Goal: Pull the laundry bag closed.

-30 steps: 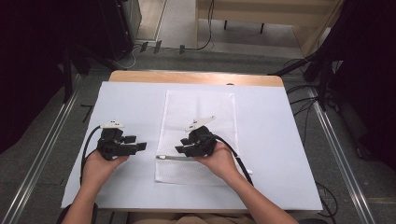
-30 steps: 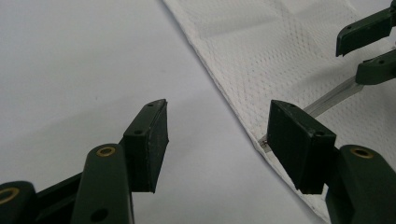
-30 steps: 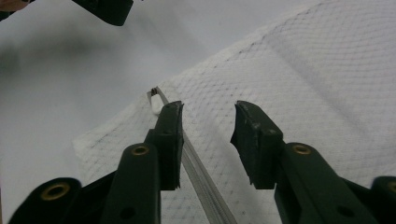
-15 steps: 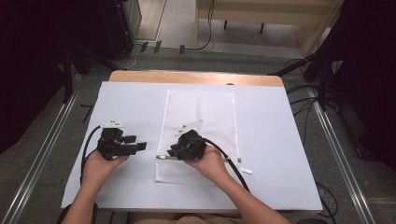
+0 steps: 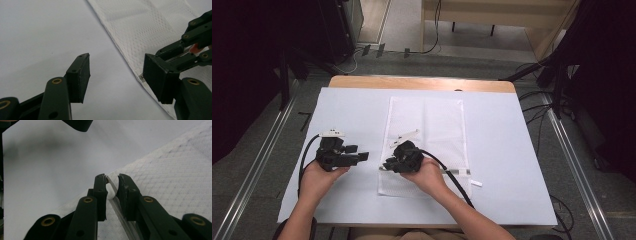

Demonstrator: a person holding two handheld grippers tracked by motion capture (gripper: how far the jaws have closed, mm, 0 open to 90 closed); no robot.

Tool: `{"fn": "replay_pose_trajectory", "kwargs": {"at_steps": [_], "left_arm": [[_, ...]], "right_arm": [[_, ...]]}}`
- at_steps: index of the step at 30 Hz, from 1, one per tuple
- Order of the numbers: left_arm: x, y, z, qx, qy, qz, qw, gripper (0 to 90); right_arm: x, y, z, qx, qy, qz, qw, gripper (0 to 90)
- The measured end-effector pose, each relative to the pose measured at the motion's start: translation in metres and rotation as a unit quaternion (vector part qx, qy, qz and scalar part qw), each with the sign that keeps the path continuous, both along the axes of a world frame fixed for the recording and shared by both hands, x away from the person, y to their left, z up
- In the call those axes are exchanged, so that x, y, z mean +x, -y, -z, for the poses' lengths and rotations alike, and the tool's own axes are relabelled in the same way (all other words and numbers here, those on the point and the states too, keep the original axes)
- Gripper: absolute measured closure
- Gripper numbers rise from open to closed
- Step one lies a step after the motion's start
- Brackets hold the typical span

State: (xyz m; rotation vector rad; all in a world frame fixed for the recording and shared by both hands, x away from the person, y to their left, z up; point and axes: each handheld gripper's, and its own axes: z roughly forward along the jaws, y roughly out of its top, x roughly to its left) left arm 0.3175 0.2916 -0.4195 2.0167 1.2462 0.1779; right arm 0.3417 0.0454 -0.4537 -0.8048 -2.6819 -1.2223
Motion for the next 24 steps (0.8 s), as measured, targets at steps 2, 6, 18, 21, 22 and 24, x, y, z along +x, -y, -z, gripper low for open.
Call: {"fn": "replay_pose_trajectory", "kwargs": {"at_steps": [2,6,18,21,22,24], "left_arm": [[0.0,0.0,0.0,-0.001,0.0,0.001,1.0,39.4],[0.0,-0.001,0.0,-0.001,-0.001,0.001,1.0,39.4],[0.0,-0.001,0.0,-0.002,-0.001,0.001,1.0,39.4],[0.0,-0.001,0.0,-0.001,-0.001,-0.001,1.0,39.4],[0.0,-0.001,0.0,-0.001,-0.001,-0.001,1.0,39.4],[0.0,-0.002,0.0,-0.002,0.0,-0.001,1.0,39.4]], "right_arm": [[0.001,-0.002,0.002,0.001,-0.005,-0.001,1.0,77.8],[0.0,-0.006,0.006,-0.005,-0.004,-0.006,1.0,78.2],[-0.003,-0.013,0.012,-0.021,0.004,-0.009,0.9997,82.0],[-0.004,-0.014,0.012,-0.025,0.012,-0.011,0.9996,82.8],[-0.005,-0.014,0.012,-0.026,0.013,-0.012,0.9995,82.9],[-0.006,-0.014,0.011,-0.028,0.016,-0.011,0.9994,83.0]]}}
